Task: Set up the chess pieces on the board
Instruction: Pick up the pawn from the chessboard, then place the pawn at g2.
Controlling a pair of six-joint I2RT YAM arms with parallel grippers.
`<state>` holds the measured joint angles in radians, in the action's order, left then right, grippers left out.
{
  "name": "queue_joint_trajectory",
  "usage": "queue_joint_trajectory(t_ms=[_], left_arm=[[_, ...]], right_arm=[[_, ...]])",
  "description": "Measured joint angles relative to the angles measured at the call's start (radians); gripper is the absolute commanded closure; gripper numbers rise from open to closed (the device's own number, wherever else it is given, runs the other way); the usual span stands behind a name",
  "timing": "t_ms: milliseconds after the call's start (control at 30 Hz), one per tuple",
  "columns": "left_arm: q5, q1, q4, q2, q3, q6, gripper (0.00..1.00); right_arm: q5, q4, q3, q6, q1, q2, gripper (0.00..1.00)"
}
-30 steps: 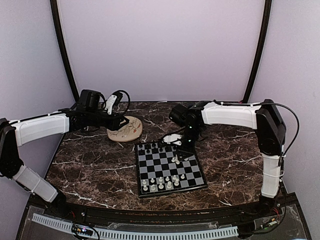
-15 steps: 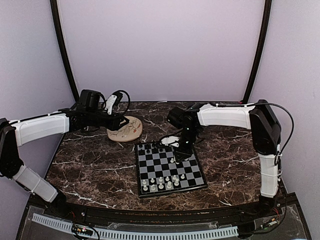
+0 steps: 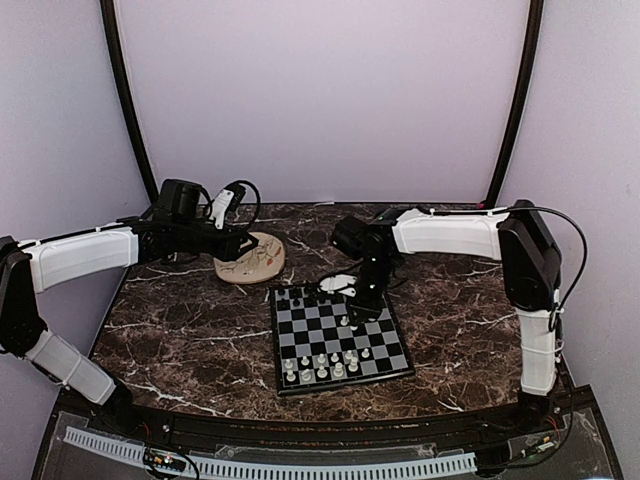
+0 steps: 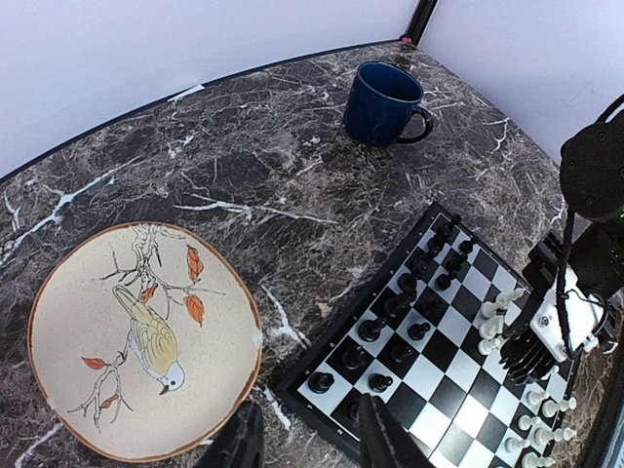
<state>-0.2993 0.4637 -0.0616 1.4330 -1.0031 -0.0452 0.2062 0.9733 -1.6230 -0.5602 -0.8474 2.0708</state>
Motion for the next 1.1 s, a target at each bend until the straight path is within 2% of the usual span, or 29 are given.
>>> queue_joint_trajectory(t_ms=[200,667,1100], left_arm=[[0.000,0.000,0.000,0.000,0.000,0.000,0.64],[-0.008,0.000,-0.001,0.007,0.000,0.000,0.64],[-0.008,0.000,-0.001,0.016,0.000,0.000,0.64]], right_arm=[[-0.002,0.000,0.029,-0.001,-0.004,-0.025,0.98],[-0.026,-0.006,0.249,-0.011,0.002,-0.264,0.99],[0.007,-0.010,0.314,-0.053,-0.003,-0.280,0.97]])
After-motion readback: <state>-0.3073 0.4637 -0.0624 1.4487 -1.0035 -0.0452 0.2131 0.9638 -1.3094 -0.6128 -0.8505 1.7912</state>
